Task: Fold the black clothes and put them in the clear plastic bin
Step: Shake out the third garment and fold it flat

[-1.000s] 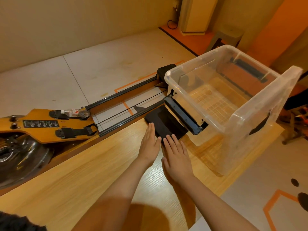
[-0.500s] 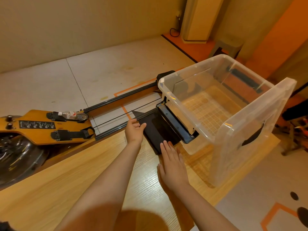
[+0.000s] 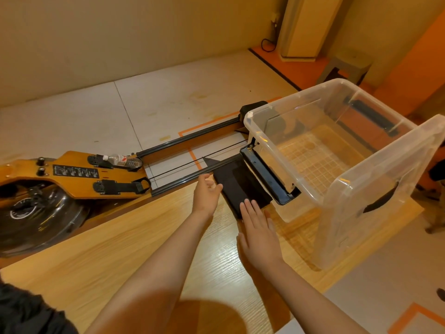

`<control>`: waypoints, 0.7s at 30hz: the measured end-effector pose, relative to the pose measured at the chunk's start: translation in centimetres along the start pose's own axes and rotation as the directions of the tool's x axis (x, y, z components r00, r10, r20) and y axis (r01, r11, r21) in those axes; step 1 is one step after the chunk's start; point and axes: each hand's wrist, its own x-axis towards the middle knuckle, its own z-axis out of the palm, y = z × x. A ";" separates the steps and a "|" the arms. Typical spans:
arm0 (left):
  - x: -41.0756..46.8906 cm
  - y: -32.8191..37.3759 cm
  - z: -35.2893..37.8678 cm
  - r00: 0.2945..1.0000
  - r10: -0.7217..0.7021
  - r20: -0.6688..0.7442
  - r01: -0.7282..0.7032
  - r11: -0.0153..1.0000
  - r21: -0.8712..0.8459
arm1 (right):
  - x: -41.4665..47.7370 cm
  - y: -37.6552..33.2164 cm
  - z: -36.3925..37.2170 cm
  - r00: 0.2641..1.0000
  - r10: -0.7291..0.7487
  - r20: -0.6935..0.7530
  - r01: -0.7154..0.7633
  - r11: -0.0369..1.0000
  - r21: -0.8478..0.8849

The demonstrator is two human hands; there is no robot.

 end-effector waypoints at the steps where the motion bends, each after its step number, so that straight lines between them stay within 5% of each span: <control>1: -1.2 -0.3 -0.6 0.999 0.040 0.010 -0.041 0.998 0.039 | -0.1 -0.3 0.1 1.000 -0.011 -0.020 0.011 0.999 -0.034; 7: -9.0 -5.3 -7.7 0.961 0.276 -0.037 -0.227 0.854 0.468 | -0.8 -4.8 0.5 0.988 -0.152 -0.012 0.150 0.984 -0.095; 14: -17.9 -12.2 -18.8 0.926 0.267 -0.268 -0.019 0.741 0.671 | -3.3 -14.8 2.5 0.916 -0.392 0.085 0.394 0.919 0.003; 21: -24.0 -16.1 -26.7 0.846 0.262 -0.464 0.198 0.655 0.730 | -6.5 -25.0 4.1 0.761 -0.624 0.178 0.598 0.781 0.178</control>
